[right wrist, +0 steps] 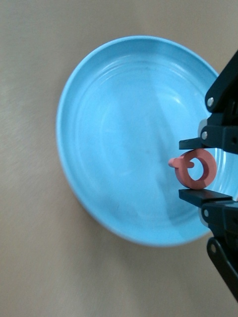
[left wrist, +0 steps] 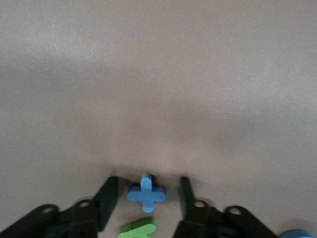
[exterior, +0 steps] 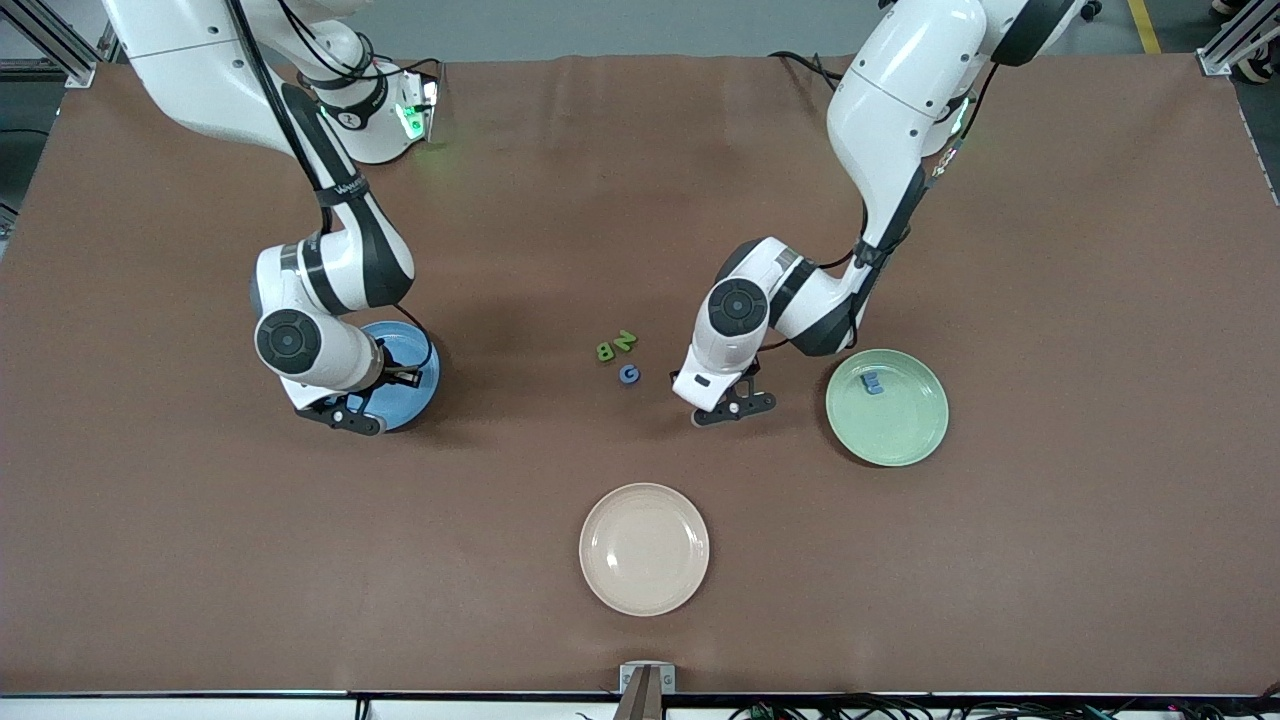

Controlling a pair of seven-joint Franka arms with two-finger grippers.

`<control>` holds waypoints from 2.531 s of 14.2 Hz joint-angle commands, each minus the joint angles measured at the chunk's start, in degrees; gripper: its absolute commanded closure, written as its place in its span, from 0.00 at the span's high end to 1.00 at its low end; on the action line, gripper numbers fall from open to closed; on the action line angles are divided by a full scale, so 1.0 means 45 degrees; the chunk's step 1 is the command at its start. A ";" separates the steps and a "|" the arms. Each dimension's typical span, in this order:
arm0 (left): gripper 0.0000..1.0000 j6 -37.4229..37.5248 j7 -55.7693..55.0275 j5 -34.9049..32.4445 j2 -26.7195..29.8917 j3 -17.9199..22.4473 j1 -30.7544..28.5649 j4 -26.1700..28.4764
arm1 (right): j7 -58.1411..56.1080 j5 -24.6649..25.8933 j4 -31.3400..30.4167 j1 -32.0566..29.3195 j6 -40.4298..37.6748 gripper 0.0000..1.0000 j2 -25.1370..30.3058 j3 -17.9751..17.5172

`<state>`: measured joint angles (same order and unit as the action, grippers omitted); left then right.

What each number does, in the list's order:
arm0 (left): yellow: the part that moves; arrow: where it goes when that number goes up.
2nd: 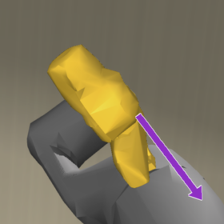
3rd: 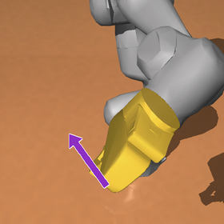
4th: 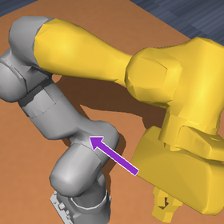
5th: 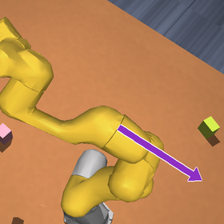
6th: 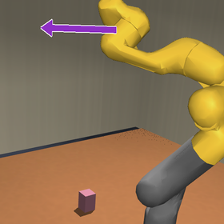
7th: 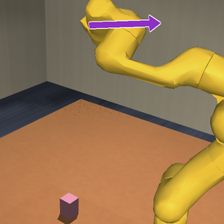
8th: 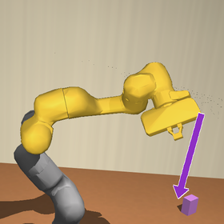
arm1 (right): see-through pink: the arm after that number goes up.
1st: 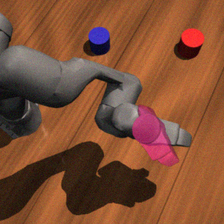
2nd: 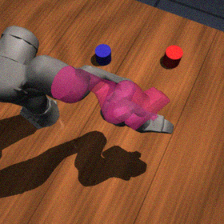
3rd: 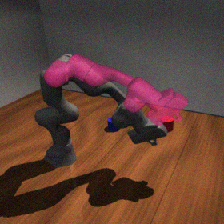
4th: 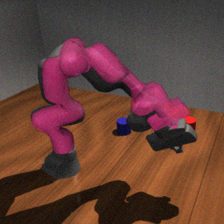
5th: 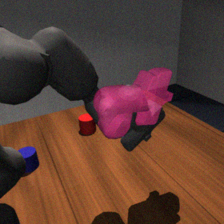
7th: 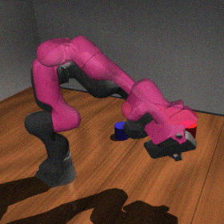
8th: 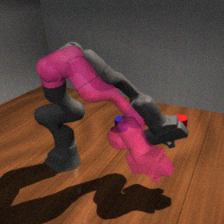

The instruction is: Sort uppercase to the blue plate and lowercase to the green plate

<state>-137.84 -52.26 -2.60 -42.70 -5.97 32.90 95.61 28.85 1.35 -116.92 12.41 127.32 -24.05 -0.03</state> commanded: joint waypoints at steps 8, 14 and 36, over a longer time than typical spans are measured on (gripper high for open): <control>0.22 0.0006 -0.0028 -0.0263 -0.0219 0.0038 0.0014 -0.0094 | 0.4402 -0.1271 0.1410 0.2139 -0.1108 1.00 0.0678 -0.0365; 0.22 0.1585 0.0692 -0.0263 0.0911 -0.0001 -0.0688 0.0023 | 0.9576 -0.2195 0.1937 0.4758 0.2347 1.00 -0.0979 -0.0345; 0.27 0.1726 0.8879 -0.0653 0.3512 -0.0099 -0.6197 0.3910 | 1.3998 -0.1375 0.3189 0.6969 0.3054 0.53 -0.3444 0.0065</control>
<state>-129.29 -12.67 -4.29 -29.26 -5.87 5.65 110.14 90.17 -5.67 -102.52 42.92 141.06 -38.47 -0.35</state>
